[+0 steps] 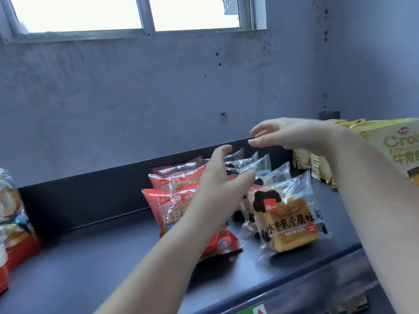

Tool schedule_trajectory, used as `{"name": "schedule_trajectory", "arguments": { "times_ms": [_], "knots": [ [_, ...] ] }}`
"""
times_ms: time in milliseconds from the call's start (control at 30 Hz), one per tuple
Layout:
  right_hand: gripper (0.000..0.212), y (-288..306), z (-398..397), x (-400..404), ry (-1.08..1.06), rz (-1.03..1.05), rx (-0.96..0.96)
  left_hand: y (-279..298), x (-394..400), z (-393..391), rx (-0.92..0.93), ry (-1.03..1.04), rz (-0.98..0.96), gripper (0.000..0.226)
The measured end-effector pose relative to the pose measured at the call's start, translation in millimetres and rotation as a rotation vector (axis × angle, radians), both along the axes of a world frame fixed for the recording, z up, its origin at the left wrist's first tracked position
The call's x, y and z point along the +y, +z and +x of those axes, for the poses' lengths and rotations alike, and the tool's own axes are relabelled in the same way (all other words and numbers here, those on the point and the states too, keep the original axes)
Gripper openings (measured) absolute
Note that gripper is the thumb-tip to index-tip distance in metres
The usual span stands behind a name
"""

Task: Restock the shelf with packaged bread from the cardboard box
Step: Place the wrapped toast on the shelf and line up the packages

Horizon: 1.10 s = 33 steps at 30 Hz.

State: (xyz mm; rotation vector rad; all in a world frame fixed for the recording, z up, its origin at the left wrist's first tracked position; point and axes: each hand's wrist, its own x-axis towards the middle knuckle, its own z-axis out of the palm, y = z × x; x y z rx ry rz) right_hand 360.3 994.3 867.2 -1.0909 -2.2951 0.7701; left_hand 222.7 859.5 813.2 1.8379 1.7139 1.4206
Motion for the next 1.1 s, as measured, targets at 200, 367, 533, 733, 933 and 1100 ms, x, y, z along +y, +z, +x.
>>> {"name": "schedule_trajectory", "arguments": {
  "times_ms": [200, 367, 533, 733, 933, 1100],
  "knots": [
    [0.04, 28, -15, 41, -0.004, 0.005, -0.206, 40, 50, -38, 0.046, 0.158, -0.139, 0.035],
    [0.037, 0, -29, 79, -0.015, 0.026, -0.292, 45, 96, -61, 0.139, 0.259, -0.311, 0.041],
    [0.034, -23, -43, 99, -0.006, 0.041, -0.317, 35, 113, -61, 0.362, 0.35, -0.467, 0.044],
    [0.009, -31, -40, 112, 0.016, -0.053, -0.127, 30, 126, -62, 0.448, 0.367, -0.479, 0.034],
    [0.012, -31, -39, 120, -0.037, -0.049, -0.051, 32, 132, -66, 0.417, 0.335, -0.519, 0.036],
    [0.011, -27, -40, 123, -0.03, 0.011, -0.034, 41, 130, -70, 0.386, 0.314, -0.482, 0.033]
  ]
}}
